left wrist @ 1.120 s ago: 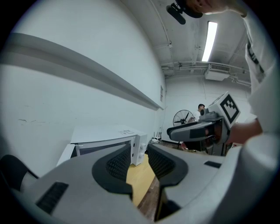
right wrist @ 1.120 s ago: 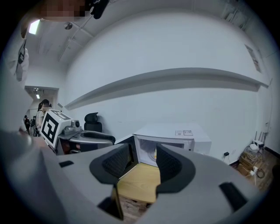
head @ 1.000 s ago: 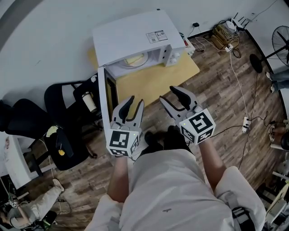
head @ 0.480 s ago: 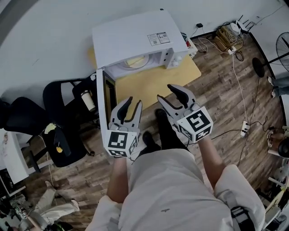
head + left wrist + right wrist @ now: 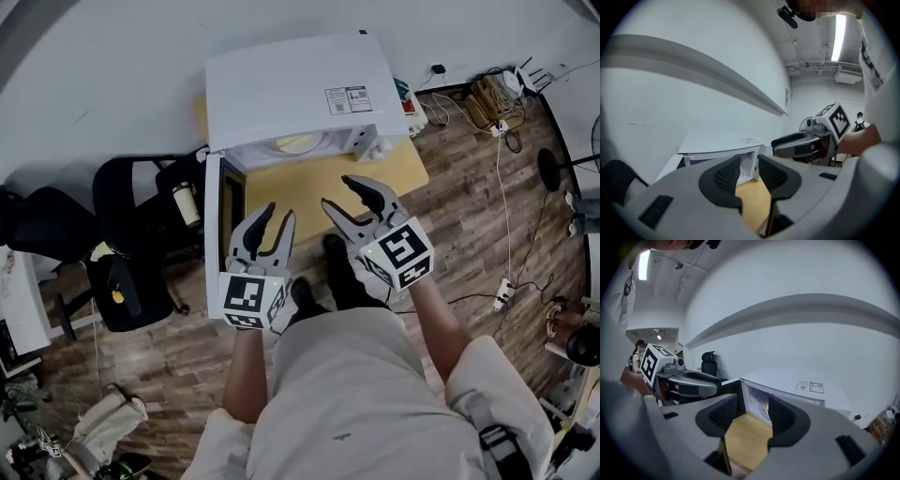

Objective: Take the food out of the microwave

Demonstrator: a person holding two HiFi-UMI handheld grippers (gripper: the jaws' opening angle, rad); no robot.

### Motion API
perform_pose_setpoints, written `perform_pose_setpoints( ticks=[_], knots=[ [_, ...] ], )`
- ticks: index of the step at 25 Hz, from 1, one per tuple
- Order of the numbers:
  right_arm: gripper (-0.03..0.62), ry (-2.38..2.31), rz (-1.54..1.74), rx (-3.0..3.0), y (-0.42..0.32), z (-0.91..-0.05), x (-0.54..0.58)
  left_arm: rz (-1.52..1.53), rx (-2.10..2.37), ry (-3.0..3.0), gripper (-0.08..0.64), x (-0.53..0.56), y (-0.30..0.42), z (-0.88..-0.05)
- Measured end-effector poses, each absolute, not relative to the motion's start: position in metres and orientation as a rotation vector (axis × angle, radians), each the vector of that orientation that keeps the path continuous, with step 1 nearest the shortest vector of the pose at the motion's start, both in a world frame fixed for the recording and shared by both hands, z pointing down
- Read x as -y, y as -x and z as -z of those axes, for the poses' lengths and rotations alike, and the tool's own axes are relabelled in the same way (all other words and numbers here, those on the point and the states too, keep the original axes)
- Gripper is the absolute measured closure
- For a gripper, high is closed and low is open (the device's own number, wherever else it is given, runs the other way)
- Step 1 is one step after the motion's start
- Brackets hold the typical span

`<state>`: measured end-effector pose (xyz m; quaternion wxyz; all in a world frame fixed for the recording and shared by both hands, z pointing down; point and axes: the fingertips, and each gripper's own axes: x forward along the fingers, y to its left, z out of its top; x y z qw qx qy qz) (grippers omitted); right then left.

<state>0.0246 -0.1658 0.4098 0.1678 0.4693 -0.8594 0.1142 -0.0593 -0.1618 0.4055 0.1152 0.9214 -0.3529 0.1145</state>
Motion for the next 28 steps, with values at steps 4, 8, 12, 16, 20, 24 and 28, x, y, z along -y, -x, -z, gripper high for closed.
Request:
perform_pose_setpoints(
  ticks=[4,8,12,16,20,24,28],
  knots=[
    [0.394,-1.249,-0.323,2.453,-0.025,-0.423,0.184,-0.343,1.086,-2.666,0.443,0.175,0.057,-0.409],
    [0.387,-1.155,-0.312,2.437,-0.025,-0.445,0.198,-0.349,1.139,-2.635,0.443,0.185,0.056,-0.412],
    [0.382,-1.062,-0.292,2.412,-0.022,-0.470,0.209,-0.354,1.193,-2.602,0.443,0.192,0.056,-0.416],
    [0.379,-0.981,-0.221,2.378,-0.019,-0.495,0.220,-0.363,1.252,-2.560,0.443,0.196,0.058,-0.420],
    [0.374,-0.911,-0.148,2.326,-0.016,-0.525,0.228,-0.371,1.302,-2.526,0.443,0.199,0.059,-0.424],
    [0.371,-0.852,-0.080,2.290,-0.013,-0.547,0.239,-0.377,1.350,-2.490,0.443,0.201,0.060,-0.427],
    [0.365,-0.801,0.000,2.244,-0.012,-0.566,0.252,-0.384,1.394,-2.454,0.443,0.202,0.061,-0.429]
  ],
)
